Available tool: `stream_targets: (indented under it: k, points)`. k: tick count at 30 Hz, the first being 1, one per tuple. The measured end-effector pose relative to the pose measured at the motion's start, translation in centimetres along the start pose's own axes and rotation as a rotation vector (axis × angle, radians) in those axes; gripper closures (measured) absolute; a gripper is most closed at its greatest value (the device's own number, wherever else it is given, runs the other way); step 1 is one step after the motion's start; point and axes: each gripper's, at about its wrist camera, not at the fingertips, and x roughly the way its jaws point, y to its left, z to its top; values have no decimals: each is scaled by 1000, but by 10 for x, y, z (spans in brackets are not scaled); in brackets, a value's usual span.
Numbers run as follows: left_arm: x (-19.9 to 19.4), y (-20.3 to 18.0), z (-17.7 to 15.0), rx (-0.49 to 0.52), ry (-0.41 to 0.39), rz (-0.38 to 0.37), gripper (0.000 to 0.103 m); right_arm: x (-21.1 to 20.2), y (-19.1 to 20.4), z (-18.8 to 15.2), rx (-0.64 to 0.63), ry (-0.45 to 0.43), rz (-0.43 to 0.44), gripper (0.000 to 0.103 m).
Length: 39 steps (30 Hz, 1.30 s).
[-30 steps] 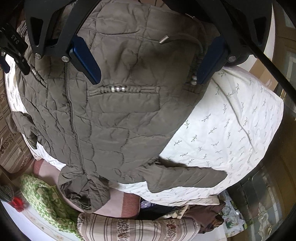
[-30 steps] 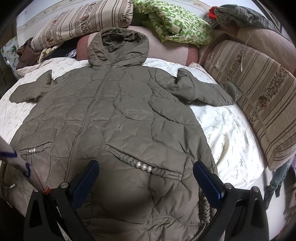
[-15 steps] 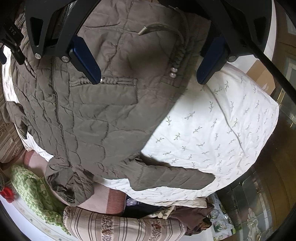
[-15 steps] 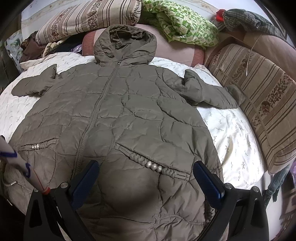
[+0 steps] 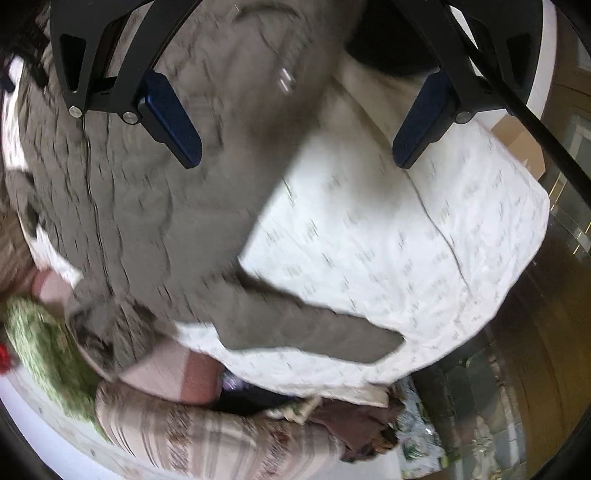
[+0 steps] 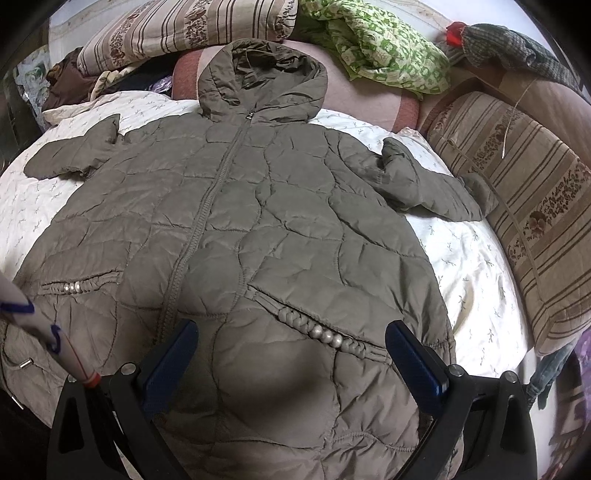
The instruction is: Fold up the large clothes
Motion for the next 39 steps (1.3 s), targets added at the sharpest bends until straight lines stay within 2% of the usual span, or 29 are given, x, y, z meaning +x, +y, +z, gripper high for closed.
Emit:
stream_targets:
  k: [5, 8, 12, 15, 19, 22, 27, 31, 32, 33, 34, 35, 37, 39]
  points:
    - [23, 40, 59, -70, -61, 14, 0, 6, 3, 5, 4, 14, 7, 0]
    - [49, 65, 98, -105, -71, -32, 0, 12, 4, 6, 0, 25, 3, 0]
    - [98, 98, 148, -174, -39, -103, 2, 26, 2, 9, 7, 53, -9, 0]
    - [147, 131, 181, -304, 20, -167, 7, 40, 0, 11, 14, 87, -25, 0]
    - [205, 158, 203, -441, 85, -260, 16, 58, -2, 16, 25, 125, -29, 0]
    - [239, 165, 213, -487, 114, -293, 16, 65, -1, 24, 18, 120, -44, 0]
    - [280, 168, 220, -516, 146, -268, 16, 76, -1, 36, 23, 113, -60, 0]
    - [288, 164, 229, -501, 118, -230, 16, 89, -4, 40, 48, 140, -54, 0]
    - [289, 160, 233, -481, 122, -207, 22, 90, -4, 40, 55, 145, -52, 0]
    - [289, 157, 237, -463, 124, -178, 33, 92, -6, 39, 66, 151, -48, 0]
    - [289, 152, 240, -439, 133, -133, 66, 93, -7, 39, 77, 157, -42, 0]
    - [289, 149, 243, -418, 152, -120, 81, 94, -8, 39, 86, 160, -38, 0]
    - [279, 144, 246, -413, 155, -126, 87, 94, -12, 38, 103, 159, -32, 0]
    - [258, 136, 250, -396, 119, -137, 89, 91, -13, 38, 105, 148, -32, 0]
